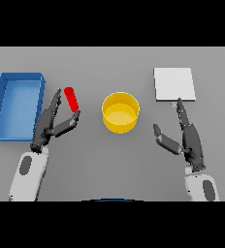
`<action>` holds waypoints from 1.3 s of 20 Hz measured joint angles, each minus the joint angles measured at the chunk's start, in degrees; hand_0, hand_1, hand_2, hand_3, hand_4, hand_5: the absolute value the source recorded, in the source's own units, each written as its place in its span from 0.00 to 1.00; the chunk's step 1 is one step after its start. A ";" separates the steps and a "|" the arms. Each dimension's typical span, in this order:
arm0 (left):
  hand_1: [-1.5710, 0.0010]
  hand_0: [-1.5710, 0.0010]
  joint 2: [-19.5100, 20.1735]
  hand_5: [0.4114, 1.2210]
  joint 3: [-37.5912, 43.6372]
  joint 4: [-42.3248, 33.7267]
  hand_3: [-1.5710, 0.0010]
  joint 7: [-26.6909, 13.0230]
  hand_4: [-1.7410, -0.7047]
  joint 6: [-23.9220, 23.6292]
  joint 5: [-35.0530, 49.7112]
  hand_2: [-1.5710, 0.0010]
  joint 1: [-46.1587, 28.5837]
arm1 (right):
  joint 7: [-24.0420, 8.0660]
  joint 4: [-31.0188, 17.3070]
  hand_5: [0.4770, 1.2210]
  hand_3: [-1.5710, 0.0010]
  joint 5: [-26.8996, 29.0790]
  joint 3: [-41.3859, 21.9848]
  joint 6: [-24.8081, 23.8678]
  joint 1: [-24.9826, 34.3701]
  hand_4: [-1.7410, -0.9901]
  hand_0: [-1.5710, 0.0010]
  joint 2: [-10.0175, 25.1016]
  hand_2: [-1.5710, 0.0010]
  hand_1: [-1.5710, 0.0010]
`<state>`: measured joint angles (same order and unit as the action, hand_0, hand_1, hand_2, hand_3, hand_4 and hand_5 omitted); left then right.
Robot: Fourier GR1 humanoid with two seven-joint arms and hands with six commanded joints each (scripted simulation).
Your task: Pick up the red beaker and tilt it to pour out 1 green nut into yellow bowl. Pick up the yellow bowl and place it on the metallic measuring scale.
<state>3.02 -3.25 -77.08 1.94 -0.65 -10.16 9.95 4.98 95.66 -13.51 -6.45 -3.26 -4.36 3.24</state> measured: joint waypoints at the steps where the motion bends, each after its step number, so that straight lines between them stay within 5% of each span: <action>1: 1.00 1.00 0.05 0.32 0.45 1.92 1.00 -0.30 0.46 -0.17 -0.07 1.00 1.64 | 0.17 -0.41 0.21 1.00 -0.48 -0.07 -0.23 0.06 0.62 1.00 0.06 1.00 1.00; 21: 1.00 1.00 -1.02 0.36 5.90 25.84 1.00 7.05 0.38 -1.22 0.55 1.00 19.70 | -1.13 0.81 0.22 1.00 0.48 0.88 -0.13 -0.29 0.64 1.00 0.64 1.00 1.00; 23: 0.91 0.92 -1.68 0.42 7.32 27.61 0.92 8.31 0.32 -1.73 1.73 0.88 21.17 | 0.50 1.43 0.22 1.00 -0.02 0.37 0.01 -1.28 0.64 1.00 0.75 1.00 1.00; 26: 0.55 0.58 -2.27 0.65 9.41 30.18 0.54 8.40 0.23 -3.39 2.89 0.53 22.48 | -1.01 0.49 0.23 1.00 -0.46 0.49 -0.52 -0.15 0.65 1.00 0.54 1.00 1.00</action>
<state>0.75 6.16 -46.90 10.35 -4.04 -7.27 32.43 3.98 96.15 -13.96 -5.96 -3.79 -4.51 3.78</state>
